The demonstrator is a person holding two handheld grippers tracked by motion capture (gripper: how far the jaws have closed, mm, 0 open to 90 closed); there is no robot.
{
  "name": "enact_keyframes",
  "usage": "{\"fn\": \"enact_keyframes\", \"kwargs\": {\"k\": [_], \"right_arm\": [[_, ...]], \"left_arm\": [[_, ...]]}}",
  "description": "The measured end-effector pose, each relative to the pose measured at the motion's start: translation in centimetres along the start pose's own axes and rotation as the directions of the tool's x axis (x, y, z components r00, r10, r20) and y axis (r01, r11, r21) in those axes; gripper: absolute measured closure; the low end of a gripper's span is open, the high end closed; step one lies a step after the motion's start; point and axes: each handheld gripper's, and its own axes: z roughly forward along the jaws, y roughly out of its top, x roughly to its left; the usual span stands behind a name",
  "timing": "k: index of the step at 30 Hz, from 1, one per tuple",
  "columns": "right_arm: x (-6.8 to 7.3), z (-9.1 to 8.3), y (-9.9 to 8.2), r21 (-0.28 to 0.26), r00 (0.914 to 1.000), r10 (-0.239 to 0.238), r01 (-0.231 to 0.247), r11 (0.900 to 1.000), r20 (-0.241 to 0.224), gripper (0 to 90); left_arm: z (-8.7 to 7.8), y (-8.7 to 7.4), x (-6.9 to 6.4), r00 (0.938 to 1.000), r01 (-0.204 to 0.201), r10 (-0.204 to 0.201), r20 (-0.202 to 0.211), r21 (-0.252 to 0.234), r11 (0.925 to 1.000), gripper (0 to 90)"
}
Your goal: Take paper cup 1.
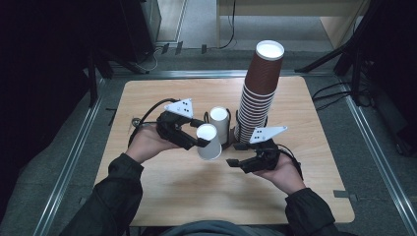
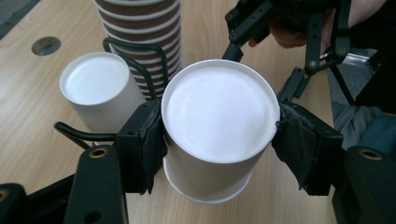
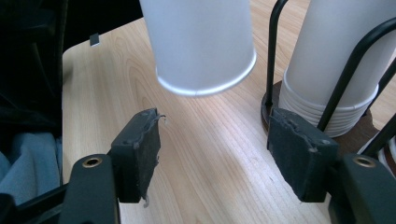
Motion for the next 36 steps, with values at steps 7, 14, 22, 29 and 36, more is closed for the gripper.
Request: {"fn": "enact_keyframes", "kwargs": {"k": [7, 14, 22, 29, 36], "right_arm": [[0.0, 0.8, -0.2, 0.021, 0.9994, 0.003, -0.002, 0.9998, -0.034, 29.6], [-0.5, 1.0, -0.1, 0.028, 0.9989, -0.009, 0.010, 0.9996, -0.047, 26.9], [-0.7, 1.6, -0.4, 0.032, 0.9945, -0.026, 0.030, 0.9990, -0.101, 20.5], [0.0, 2.6, -0.3, 0.051, 0.9906, -0.053, 0.060, 0.9969, -0.126, 19.2], [0.4, 3.5, -0.3, 0.055, 0.9884, -0.060, 0.068, 0.9962, -0.140, 18.7]], "left_arm": [[1.3, -1.2, -0.6, 0.9997, 0.002, -0.002, 0.023, -0.006, 1.0000, 35.2], [2.4, -1.8, -0.9, 0.9993, -0.009, 0.008, 0.036, 0.010, 0.9999, 35.2], [3.5, -2.5, -0.8, 0.9971, -0.016, 0.014, 0.075, 0.026, 0.9995, 35.2], [4.3, -2.3, -1.5, 0.9936, -0.050, 0.046, 0.103, 0.033, 0.9982, 35.1], [5.1, -1.7, -2.2, 0.9901, -0.069, 0.064, 0.125, 0.039, 0.9968, 35.1]]}}
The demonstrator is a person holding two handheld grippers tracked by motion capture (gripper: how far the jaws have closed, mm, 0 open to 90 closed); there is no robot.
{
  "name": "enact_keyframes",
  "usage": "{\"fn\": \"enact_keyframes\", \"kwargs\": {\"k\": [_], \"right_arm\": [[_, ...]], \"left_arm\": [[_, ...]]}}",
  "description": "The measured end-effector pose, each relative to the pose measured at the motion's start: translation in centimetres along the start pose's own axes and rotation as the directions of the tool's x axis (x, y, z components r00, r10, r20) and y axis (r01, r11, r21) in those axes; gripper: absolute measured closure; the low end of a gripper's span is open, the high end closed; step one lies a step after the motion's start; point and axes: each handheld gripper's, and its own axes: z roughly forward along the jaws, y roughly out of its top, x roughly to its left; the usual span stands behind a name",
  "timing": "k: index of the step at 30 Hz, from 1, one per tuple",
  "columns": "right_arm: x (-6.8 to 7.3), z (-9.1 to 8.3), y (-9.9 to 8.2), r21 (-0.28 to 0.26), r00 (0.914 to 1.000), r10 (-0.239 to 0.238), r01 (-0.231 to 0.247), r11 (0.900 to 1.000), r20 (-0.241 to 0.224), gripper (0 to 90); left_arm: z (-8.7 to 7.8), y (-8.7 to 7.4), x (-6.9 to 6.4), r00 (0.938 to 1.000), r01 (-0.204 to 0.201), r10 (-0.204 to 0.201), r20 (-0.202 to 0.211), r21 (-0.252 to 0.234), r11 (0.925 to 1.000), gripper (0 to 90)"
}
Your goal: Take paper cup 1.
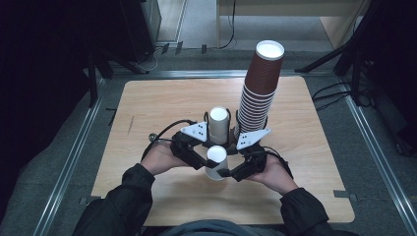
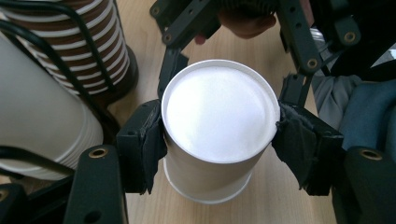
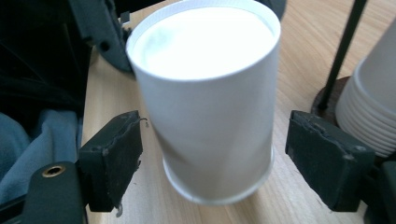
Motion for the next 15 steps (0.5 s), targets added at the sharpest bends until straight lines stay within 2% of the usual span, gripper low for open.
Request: {"fn": "enact_keyframes", "kwargs": {"k": [5, 15], "right_arm": [[0.21, 0.57, 0.05, 0.011, 0.9999, 0.003, -0.003, 0.9999, -0.010, 18.5], [0.31, 0.70, 0.07, 0.009, 0.9997, 0.000, 0.000, 1.0000, -0.025, 23.4]], "left_arm": [[0.49, 0.30, -0.37, 0.9999, -0.013, 0.013, 0.007, 0.006, 0.9999, 35.1], [0.56, 0.49, -0.48, 0.9997, 0.012, -0.012, 0.021, -0.013, 0.9998, 35.1]]}}
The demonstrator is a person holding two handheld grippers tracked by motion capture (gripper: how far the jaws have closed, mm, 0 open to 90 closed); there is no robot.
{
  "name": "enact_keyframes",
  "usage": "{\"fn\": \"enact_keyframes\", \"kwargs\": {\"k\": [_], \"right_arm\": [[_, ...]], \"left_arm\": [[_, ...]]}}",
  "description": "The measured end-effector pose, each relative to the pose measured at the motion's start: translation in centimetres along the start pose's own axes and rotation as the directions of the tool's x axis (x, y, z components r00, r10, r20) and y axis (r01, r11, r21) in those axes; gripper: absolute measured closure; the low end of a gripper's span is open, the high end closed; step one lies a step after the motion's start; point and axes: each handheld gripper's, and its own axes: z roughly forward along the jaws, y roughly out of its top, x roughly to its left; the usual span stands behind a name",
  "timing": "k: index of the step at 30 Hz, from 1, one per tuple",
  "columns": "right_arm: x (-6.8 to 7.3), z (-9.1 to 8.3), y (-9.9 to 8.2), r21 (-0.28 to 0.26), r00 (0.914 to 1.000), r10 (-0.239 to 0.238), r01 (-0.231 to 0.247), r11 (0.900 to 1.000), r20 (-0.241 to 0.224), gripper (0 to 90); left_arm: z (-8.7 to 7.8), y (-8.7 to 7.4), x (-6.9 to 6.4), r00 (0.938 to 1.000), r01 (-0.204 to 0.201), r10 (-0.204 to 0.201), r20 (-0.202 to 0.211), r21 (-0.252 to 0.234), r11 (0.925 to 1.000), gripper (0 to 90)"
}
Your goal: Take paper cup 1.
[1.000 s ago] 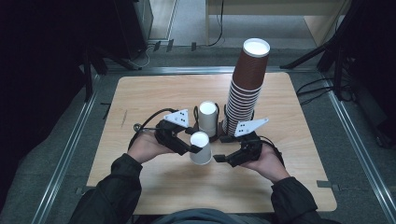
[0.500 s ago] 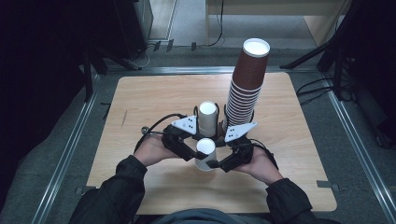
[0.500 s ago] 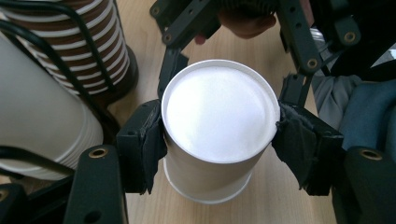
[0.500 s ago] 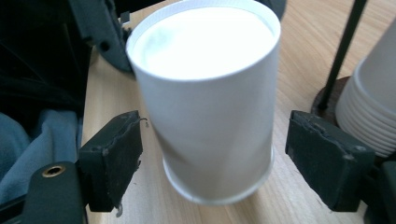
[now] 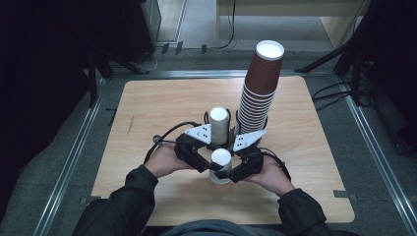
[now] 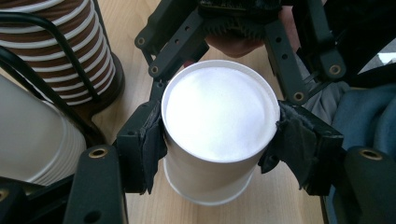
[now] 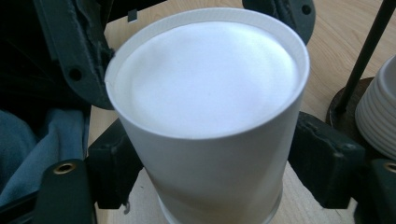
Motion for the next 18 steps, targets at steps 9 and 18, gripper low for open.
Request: {"fn": "enact_keyframes", "kwargs": {"k": [9, 18], "right_arm": [[0.0, 0.0, 0.0, 0.013, 0.9999, -0.012, 0.012, 0.9999, 0.010, 27.7], [-0.1, 0.0, -0.1, 0.022, 0.9994, -0.023, 0.022, 0.9995, 0.026, 29.2]], "left_arm": [[0.3, -0.3, 0.2, 0.9991, 0.043, -0.043, -0.003, -0.008, 0.9990, 35.0], [-0.3, -0.7, 1.2, 0.9870, 0.159, -0.158, 0.032, -0.035, 0.9867, 15.6]]}}
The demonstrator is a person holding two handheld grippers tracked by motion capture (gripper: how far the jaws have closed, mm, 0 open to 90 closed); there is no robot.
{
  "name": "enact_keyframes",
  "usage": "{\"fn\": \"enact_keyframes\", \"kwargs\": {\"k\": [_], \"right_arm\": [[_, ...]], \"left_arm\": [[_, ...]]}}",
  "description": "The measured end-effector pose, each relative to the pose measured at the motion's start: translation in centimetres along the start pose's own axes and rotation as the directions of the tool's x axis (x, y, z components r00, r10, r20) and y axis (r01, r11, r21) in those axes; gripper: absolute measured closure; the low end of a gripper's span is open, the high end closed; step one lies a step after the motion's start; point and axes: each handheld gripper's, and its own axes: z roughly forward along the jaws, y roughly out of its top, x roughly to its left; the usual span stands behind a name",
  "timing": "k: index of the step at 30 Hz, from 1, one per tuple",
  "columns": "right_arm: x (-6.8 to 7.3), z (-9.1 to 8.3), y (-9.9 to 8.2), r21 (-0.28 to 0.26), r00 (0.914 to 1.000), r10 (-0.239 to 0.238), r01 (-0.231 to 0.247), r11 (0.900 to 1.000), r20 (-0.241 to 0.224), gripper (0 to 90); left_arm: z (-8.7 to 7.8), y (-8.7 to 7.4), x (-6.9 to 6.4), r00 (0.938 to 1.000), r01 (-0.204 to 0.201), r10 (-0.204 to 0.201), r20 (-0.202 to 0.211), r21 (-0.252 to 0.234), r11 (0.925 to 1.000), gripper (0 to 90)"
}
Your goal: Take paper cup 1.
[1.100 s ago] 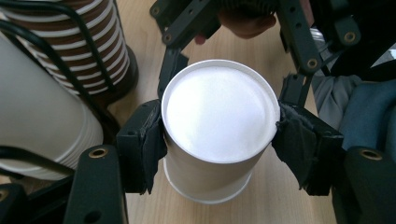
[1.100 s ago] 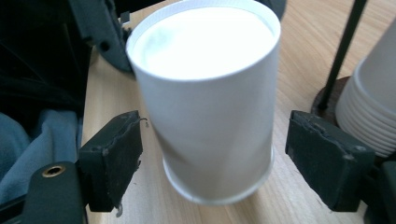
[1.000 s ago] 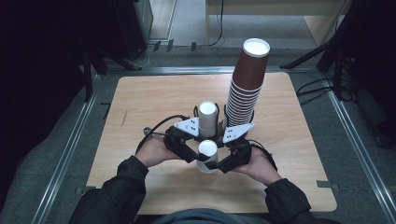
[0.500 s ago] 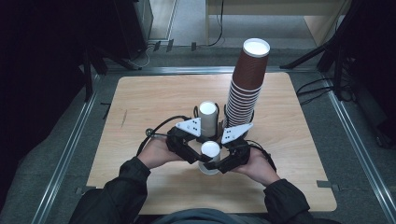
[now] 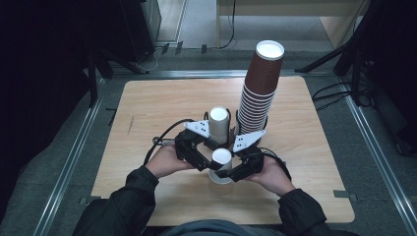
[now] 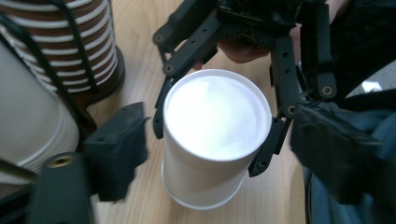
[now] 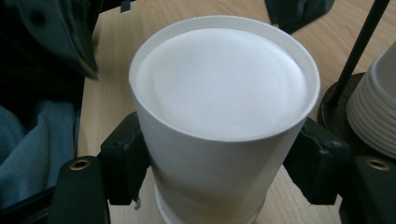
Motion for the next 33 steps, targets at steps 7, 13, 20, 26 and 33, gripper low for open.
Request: {"fn": "enact_keyframes", "kwargs": {"k": [7, 13, 20, 26, 33], "right_arm": [[-0.3, -0.7, -0.1, -0.043, 0.9999, 0.010, -0.009, 0.9990, 0.012, 29.4], [-0.3, -1.4, 0.0, -0.100, 0.9999, 0.006, -0.005, 0.9950, 0.011, 29.4], [-0.2, -1.7, 0.3, -0.161, 1.0000, 0.001, -0.001, 0.9870, 0.000, 29.4], [0.0, -1.7, 0.6, -0.211, 0.9998, -0.002, -0.002, 0.9776, -0.020, 29.4], [0.2, -1.4, 0.9, -0.259, 0.9988, -0.013, 0.000, 0.9660, -0.047, 29.5]], "left_arm": [[-0.9, -1.6, 0.5, 0.9992, 0.030, -0.030, -0.028, -0.002, 0.9996, 10.1], [-0.6, -2.6, 0.6, 0.9984, 0.044, -0.043, -0.036, 0.006, 0.9990, 10.1], [0.6, -3.5, 0.7, 0.9980, 0.057, -0.055, -0.029, 0.040, 0.9976, 10.3], [1.3, -3.9, 0.6, 0.9982, 0.053, -0.052, -0.031, 0.034, 0.9980, 10.4], [1.9, -3.8, 0.4, 0.9987, 0.045, -0.044, -0.025, 0.038, 0.9983, 10.4]]}}
